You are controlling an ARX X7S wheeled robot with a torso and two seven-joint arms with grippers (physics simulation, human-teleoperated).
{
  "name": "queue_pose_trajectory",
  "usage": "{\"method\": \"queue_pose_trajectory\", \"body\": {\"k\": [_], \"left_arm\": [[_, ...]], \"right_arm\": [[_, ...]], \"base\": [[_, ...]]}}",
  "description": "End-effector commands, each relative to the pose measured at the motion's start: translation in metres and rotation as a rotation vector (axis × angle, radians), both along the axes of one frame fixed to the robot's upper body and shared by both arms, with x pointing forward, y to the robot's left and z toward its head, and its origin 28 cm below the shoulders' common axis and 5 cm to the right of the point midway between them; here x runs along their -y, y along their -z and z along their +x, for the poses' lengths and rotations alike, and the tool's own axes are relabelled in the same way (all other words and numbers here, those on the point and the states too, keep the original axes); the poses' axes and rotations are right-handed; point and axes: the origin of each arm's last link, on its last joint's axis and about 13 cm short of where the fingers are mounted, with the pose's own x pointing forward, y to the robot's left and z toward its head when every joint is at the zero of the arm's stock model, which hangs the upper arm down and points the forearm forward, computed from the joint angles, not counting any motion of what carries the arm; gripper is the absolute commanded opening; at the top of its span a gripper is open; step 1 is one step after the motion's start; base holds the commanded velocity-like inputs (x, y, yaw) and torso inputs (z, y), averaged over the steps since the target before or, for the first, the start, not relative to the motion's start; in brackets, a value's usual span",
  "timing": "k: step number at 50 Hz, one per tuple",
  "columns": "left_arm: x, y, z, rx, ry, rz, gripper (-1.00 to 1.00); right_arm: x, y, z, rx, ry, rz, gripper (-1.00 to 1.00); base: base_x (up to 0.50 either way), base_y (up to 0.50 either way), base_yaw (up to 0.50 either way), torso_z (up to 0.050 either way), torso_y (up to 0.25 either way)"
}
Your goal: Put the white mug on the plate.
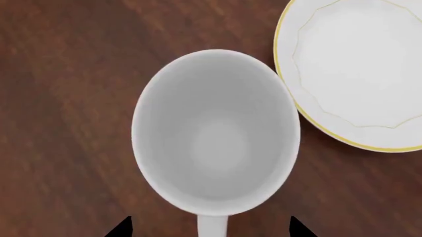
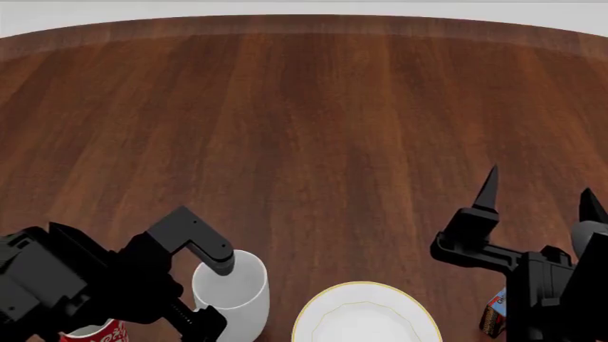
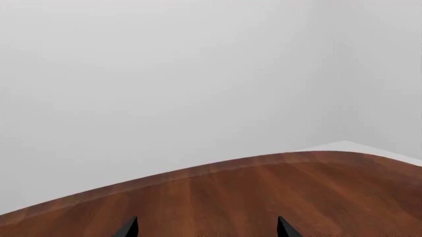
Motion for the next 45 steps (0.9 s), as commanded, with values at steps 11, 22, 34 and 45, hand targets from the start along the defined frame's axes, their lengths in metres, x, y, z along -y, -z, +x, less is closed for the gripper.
{"method": "queue_pose_trajectory", "body": {"k": [11, 22, 34, 45], "left_arm": [[0.002, 0.008, 0.004, -0.015, 0.005, 0.011, 1.0], [0.004, 0.013, 0.004, -0.028, 0.012, 0.012, 1.0], [0.003, 0.017, 0.001, -0.04, 0.011, 0.011, 1.0], [0.002, 0.021, -0.004, -0.047, 0.006, 0.011, 1.0]], "right_arm": [[0.002, 0.003, 0.001, -0.005, 0.003, 0.007, 1.0], [0.002, 0.003, 0.0, -0.004, 0.004, 0.007, 1.0], [0.002, 0.003, 0.0, -0.004, 0.004, 0.01, 1.0], [-0.001, 0.003, 0.0, -0.001, -0.006, 0.012, 1.0]], "base": [[0.0, 0.0, 0.0, 0.0, 0.0], [0.0, 0.0, 0.0, 0.0, 0.0], [0.0, 0.0, 0.0, 0.0, 0.0], [0.0, 0.0, 0.0, 0.0, 0.0]]}}
